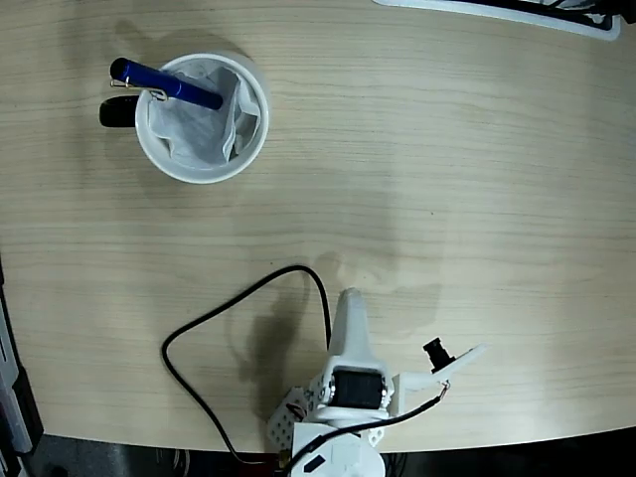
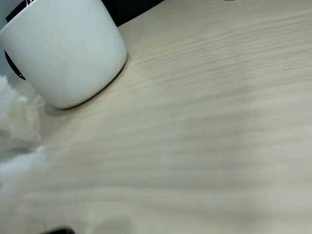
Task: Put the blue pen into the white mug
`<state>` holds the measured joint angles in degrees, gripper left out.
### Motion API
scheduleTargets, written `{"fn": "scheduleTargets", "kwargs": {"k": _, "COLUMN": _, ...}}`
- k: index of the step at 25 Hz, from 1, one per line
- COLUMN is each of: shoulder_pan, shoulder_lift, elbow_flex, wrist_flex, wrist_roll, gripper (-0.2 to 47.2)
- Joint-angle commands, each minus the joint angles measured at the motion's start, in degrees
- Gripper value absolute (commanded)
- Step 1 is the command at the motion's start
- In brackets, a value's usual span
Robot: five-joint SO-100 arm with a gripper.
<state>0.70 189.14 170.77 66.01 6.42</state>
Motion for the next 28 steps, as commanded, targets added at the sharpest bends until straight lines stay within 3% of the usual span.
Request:
{"fn": "scheduleTargets", "kwargs": {"k": 1, "shoulder_pan": 0.6, "shoulder_lift": 4.0, "elbow_flex": 0.4, "wrist_flex": 3.5, "wrist_roll": 1.1, "gripper": -0.1}}
{"fn": "scheduleTargets", "kwargs": {"k": 28, "shoulder_pan": 0.4, "shoulder_lift": 4.0, "elbow_flex": 0.4, "wrist_flex": 4.5, "wrist_roll": 1.0, "gripper": 0.0}}
